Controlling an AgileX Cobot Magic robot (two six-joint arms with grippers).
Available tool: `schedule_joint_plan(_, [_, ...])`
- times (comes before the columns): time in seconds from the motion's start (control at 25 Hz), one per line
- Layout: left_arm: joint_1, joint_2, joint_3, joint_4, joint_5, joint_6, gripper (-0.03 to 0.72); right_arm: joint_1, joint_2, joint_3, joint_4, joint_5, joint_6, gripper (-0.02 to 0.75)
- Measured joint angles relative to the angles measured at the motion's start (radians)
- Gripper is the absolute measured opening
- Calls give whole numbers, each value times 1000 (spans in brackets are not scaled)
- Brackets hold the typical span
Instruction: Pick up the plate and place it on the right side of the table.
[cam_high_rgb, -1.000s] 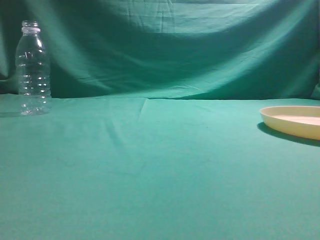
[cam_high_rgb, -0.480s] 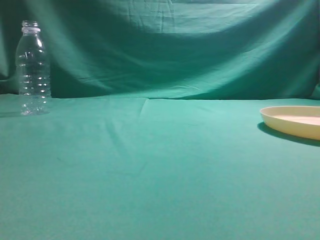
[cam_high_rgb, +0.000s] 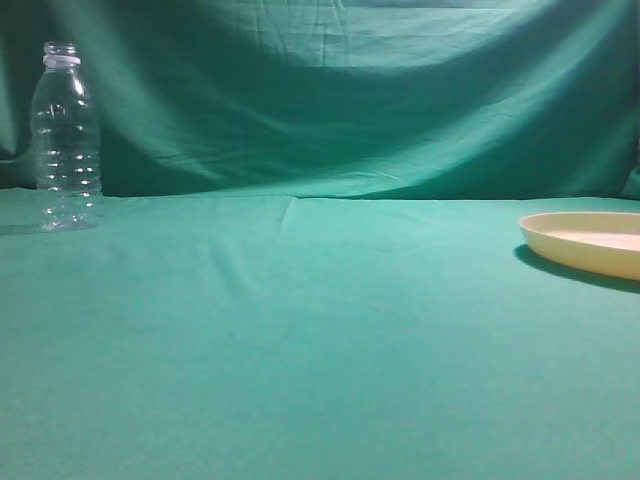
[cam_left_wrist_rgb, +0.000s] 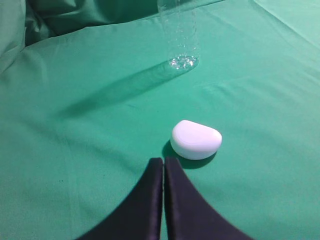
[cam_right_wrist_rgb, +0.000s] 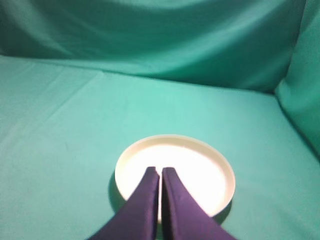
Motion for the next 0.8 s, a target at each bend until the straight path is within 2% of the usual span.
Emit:
schedule_joint_plan(0.52, [0,0,0,0,0,0,0,0,-12,231,0,-51,81,0])
schedule_joint_plan(0.8, [0,0,0,0,0,0,0,0,-12,240,-2,-86,143,0])
